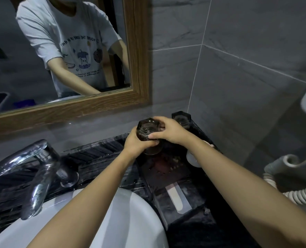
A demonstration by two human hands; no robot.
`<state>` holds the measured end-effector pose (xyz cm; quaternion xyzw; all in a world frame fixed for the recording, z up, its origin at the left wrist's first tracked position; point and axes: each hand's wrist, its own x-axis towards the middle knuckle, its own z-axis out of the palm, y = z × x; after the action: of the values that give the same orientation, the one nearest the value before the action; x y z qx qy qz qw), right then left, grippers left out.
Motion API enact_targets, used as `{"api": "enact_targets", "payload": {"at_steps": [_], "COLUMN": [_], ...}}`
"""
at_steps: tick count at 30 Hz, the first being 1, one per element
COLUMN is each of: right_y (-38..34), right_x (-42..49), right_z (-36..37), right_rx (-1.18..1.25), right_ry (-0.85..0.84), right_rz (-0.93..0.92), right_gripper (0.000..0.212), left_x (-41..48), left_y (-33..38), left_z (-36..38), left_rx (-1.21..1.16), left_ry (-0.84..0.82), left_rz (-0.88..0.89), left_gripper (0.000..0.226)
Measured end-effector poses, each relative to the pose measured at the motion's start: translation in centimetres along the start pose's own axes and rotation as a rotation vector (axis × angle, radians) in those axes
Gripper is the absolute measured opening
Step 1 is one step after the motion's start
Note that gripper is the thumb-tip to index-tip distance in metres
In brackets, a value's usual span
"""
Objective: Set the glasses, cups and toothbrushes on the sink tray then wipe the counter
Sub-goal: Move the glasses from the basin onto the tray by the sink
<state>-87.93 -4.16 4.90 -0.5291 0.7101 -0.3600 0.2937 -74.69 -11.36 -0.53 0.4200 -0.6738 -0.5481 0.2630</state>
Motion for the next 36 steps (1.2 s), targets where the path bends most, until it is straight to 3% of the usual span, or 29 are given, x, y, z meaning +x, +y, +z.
{"api": "enact_targets", "payload": {"at_steps": [5,12,16,21,24,29,36], "right_y": [0.9,2.8,4.1,5.8,6.0,6.5,7.0], "right_x": [-0.2,-2.1,-2.5,-2.1,-1.7,-1.5,-0.8], "right_z": [0.7,2.1,3.6,4.8,5.1,6.1,6.1], "right_rx": [-0.05,-0.006,0.058,0.072,0.025,-0.03,-0.085], "right_ry": [0.009,0.063,0.15,0.16,0.213,0.285,0.248], "right_rz": [0.02,0.094,0.129,0.145,0.142,0.099,0.11], "right_gripper": [0.057,0.044,0.056,0.07,0.07,0.066,0.07], "left_x": [0.4,0.5,0.8,0.7,0.9,1.5,2.0], "left_y": [-1.1,-1.6,-1.7,-1.2,-1.4,-1.9,-2.4], "left_z": [0.5,1.0,1.1,-0.1,-1.0,-1.2,-1.1], "left_rx": [0.003,0.085,0.047,-0.042,-0.074,-0.076,-0.04], "left_ry": [0.04,0.031,0.009,-0.137,-0.224,-0.222,-0.231], "left_rz": [0.023,0.096,0.076,0.058,0.038,0.046,0.064], "left_gripper": [0.07,0.076,0.074,0.061,0.057,0.059,0.07]}}
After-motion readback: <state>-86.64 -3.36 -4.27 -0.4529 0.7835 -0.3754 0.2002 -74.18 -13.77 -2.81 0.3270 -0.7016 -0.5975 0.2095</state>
